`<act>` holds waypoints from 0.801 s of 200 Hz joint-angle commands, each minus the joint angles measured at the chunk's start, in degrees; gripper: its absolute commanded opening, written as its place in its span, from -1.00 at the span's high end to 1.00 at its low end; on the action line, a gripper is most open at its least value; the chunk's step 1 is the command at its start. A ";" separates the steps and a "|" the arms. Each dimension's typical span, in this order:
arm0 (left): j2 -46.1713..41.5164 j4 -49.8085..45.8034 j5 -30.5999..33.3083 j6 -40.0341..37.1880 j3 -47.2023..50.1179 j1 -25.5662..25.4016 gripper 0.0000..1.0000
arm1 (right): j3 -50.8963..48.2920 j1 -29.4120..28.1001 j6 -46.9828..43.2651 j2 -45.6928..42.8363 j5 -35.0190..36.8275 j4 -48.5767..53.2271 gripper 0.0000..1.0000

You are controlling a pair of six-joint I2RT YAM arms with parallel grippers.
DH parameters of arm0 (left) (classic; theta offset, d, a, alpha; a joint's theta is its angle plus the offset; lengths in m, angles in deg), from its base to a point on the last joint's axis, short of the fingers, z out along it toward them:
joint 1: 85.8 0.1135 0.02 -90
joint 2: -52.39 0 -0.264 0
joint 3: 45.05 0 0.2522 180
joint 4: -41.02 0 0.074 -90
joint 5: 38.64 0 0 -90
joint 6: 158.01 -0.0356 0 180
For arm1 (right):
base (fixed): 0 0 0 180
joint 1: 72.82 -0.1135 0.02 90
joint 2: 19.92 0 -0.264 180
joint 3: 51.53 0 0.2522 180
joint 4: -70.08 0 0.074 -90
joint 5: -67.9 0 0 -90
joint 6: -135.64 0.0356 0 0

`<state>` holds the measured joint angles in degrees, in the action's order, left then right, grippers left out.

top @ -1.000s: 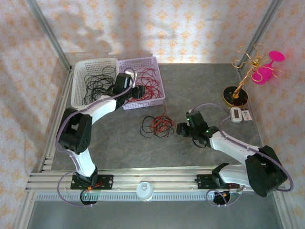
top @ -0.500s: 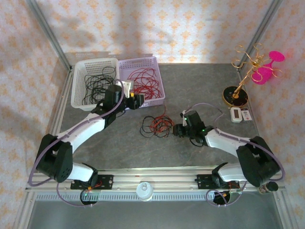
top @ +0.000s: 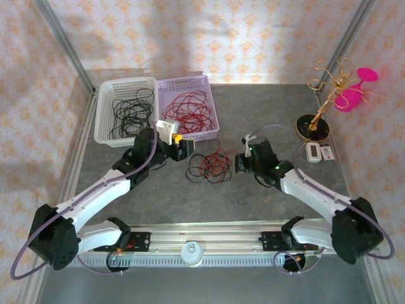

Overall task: Untangle the cables
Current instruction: Untie the cable.

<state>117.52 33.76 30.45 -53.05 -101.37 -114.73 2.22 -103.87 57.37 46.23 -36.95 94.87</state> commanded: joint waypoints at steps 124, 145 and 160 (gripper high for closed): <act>9.55 12.37 -24.43 -11.00 -5.19 -7.11 -0.43 | 16.74 -3.50 -9.90 -8.40 -20.35 11.13 1.00; 12.05 19.31 -24.20 -10.43 -2.81 -7.37 -0.33 | 17.48 -3.66 -11.45 -8.60 -21.39 11.98 1.00; 13.55 24.52 -24.18 -9.07 -1.43 -7.46 -0.27 | 17.58 -3.68 -12.43 -8.93 -22.08 12.15 1.00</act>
<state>129.04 47.22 8.46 -62.12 -105.24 -121.81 17.48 -107.19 47.99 39.04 -55.77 106.48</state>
